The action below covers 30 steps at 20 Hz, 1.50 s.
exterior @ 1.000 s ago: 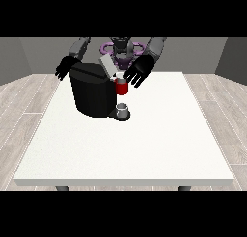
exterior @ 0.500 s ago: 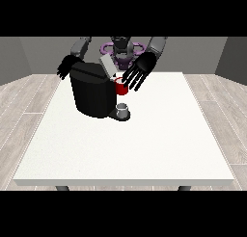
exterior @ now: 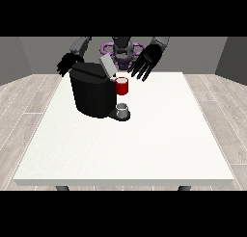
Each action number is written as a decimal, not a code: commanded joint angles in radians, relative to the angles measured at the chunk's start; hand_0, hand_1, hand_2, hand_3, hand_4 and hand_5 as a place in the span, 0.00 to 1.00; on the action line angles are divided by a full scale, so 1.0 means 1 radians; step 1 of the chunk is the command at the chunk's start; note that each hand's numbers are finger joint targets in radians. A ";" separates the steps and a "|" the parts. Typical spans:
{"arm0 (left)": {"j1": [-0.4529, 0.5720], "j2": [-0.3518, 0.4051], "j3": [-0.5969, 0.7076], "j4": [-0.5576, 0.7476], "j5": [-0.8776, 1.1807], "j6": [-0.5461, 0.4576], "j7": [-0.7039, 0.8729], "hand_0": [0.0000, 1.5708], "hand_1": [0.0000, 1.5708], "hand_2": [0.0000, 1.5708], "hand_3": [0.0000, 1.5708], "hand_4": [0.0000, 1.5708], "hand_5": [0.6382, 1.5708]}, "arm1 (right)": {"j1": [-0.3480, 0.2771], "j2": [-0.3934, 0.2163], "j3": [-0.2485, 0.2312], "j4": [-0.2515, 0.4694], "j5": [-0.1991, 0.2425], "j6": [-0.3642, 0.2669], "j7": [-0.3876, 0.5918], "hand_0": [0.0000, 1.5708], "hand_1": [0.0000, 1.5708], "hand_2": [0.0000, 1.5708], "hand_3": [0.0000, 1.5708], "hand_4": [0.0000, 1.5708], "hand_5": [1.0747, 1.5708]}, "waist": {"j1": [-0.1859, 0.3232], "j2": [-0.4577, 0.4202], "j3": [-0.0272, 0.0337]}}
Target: Insert the coffee pod into the coffee machine and close the lid
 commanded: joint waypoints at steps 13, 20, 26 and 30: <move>0.280 -0.264 0.277 -0.004 0.370 -0.012 -0.052 0.00 0.00 0.00 0.00 0.00 1.00 | 0.134 -0.069 0.002 -0.062 -0.012 0.063 0.072 0.00 0.00 0.00 0.00 0.22 1.00 | 0.181 -0.342 -0.0016; 0.414 -0.257 0.337 -0.017 0.462 -0.063 -0.104 0.00 0.00 0.00 0.00 0.14 1.00 | 0.045 -0.152 0.007 -0.174 -0.043 0.151 0.156 0.00 0.00 0.00 0.00 0.03 1.00 | 0.227 -0.381 -0.0014; 0.475 -0.313 0.323 -0.104 0.522 -0.085 -0.074 0.00 0.00 0.00 0.00 0.00 1.00 | 0.035 -0.165 0.027 -0.158 -0.050 0.213 0.166 0.00 0.00 0.00 0.00 0.00 1.00 | 0.289 -0.363 -0.0005; 0.528 -0.385 0.297 -0.168 0.564 -0.091 -0.065 0.00 0.00 0.00 0.00 0.04 1.00 | -0.008 -0.173 0.030 -0.115 -0.016 0.205 0.174 0.00 0.00 0.00 0.00 0.15 1.00 | 0.353 -0.359 -0.0003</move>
